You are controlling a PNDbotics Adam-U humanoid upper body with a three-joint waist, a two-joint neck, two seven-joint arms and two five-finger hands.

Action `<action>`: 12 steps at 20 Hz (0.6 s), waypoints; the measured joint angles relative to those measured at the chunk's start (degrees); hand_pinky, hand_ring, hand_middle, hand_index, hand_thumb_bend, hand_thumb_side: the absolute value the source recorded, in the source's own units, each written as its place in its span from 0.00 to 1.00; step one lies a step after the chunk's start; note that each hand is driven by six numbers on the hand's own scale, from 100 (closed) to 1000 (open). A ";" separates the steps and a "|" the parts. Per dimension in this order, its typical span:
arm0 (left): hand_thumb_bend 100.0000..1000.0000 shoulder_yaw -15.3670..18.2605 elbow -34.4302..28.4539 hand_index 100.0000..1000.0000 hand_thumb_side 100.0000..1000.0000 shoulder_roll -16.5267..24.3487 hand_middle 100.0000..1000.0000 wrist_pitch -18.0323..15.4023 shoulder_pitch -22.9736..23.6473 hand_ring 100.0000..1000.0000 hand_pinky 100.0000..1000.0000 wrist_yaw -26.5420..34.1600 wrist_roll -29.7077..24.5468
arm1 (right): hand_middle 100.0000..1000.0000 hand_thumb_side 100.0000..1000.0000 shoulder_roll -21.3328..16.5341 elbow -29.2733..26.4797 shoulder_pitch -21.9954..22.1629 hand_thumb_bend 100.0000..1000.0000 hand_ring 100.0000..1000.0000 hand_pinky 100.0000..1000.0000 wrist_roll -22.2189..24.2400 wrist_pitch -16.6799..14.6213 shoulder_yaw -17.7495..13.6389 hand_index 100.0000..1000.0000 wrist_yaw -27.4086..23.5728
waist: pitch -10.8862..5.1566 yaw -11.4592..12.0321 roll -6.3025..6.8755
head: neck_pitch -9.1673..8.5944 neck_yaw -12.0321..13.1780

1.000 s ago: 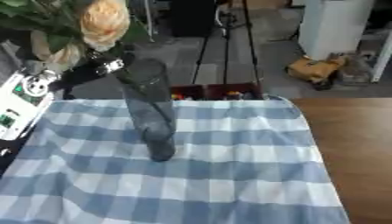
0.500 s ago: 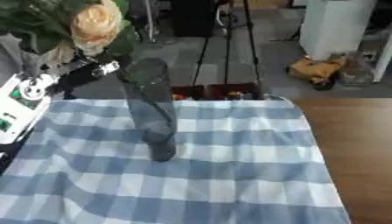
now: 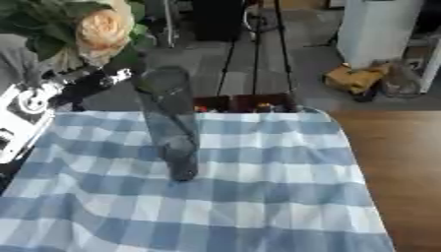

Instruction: Arrange flowers into the vase.

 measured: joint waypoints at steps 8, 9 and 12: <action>0.33 -0.05 -0.16 1.00 0.96 0.80 1.00 -0.62 0.65 1.00 0.92 0.23 0.10 | 0.73 1.00 0.37 -0.34 0.02 0.00 0.75 0.63 -0.23 0.31 0.00 0.76 0.00 | -0.25 0.04 0.20 | 0.00 -0.03; 0.33 -0.07 -0.38 1.00 0.96 1.00 1.00 -0.74 0.85 1.00 0.92 0.28 0.01 | 0.73 1.00 0.37 -0.35 0.02 0.00 0.75 0.63 -0.24 0.38 0.00 0.76 0.00 | -0.27 0.05 0.21 | 0.00 -0.04; 0.33 -0.34 -0.90 1.00 0.95 1.45 1.00 -1.02 1.26 1.00 0.92 0.33 -0.21 | 0.73 1.00 0.38 -0.48 0.04 0.00 0.75 0.63 -0.38 0.57 0.00 0.76 0.00 | -0.30 0.06 0.22 | 0.00 -0.06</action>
